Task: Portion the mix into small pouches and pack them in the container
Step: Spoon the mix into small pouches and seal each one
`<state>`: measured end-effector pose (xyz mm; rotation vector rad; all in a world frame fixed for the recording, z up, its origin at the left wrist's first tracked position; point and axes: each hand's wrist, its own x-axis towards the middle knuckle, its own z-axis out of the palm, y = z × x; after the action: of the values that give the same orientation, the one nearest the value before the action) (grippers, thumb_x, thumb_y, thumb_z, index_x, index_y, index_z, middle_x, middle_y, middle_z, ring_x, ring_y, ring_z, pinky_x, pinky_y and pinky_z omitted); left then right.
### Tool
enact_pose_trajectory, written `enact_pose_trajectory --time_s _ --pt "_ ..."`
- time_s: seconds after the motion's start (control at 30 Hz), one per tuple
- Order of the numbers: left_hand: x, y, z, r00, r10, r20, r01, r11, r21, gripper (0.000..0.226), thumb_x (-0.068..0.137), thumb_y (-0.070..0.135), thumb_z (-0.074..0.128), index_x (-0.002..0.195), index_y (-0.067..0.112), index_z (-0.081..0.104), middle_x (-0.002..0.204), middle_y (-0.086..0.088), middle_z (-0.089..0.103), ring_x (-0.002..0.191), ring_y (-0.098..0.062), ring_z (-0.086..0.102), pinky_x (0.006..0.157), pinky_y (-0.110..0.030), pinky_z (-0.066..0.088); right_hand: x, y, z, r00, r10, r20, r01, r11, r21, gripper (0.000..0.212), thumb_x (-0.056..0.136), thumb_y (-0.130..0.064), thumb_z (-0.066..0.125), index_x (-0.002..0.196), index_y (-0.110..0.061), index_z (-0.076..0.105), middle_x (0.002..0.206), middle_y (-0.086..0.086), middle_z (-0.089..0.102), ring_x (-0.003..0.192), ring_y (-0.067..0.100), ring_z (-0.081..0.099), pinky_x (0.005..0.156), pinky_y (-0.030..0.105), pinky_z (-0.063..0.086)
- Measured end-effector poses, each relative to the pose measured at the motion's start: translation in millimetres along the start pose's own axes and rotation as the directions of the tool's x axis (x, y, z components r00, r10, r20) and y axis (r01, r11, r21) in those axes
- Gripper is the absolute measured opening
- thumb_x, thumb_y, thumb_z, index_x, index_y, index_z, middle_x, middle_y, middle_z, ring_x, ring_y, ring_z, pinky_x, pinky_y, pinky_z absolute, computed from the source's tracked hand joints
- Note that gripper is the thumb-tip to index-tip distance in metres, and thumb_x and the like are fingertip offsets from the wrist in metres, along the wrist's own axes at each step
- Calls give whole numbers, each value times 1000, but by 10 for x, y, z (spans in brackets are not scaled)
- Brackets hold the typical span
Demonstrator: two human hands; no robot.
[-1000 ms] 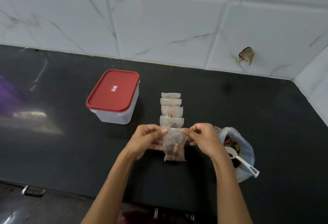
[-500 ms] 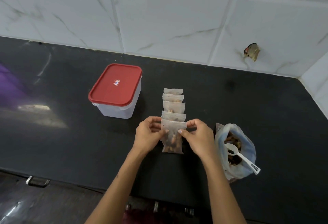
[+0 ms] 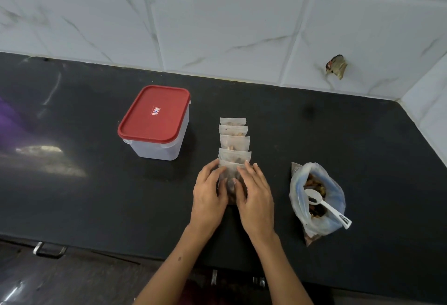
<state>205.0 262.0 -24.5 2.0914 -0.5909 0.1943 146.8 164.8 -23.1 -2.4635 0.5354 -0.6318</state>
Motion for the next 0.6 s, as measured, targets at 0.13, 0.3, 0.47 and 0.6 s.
enact_pose_trajectory --time_s 0.13,0.3,0.47,0.6 --pt "0 -55 -8 999 23 41 -24 1000 13 25 88 -2 61 112 3 68 130 -10 57 119 -20 56 99 -27 46 -17 -6 51 999 20 -24 -21 1000 -8 32 93 -14 60 125 -9 62 138 6 55 135 23 42 107 33 34" --pt "55 -9 -72 996 -7 93 3 999 41 28 87 -1 61 115 4 68 134 -9 55 125 -21 50 101 -24 37 5 -110 -38 994 105 43 -106 994 26 32 98 -20 53 129 -12 59 147 3 45 141 20 32 111 27 26" --pt "104 195 -141 994 91 62 -88 995 -41 31 85 -2 59 114 4 66 127 -9 59 119 -15 52 99 -8 33 83 -291 -303 975 218 -35 -210 965 156 33 98 -22 52 129 -15 58 147 2 43 134 12 41 107 20 32" --pt "150 400 -202 986 131 100 -110 975 -194 32 85 1 57 116 6 63 114 1 63 105 6 54 92 -3 38 124 -415 -563 946 276 -170 -223 935 276 30 95 -22 57 124 -14 62 137 2 54 109 6 60 93 20 50"
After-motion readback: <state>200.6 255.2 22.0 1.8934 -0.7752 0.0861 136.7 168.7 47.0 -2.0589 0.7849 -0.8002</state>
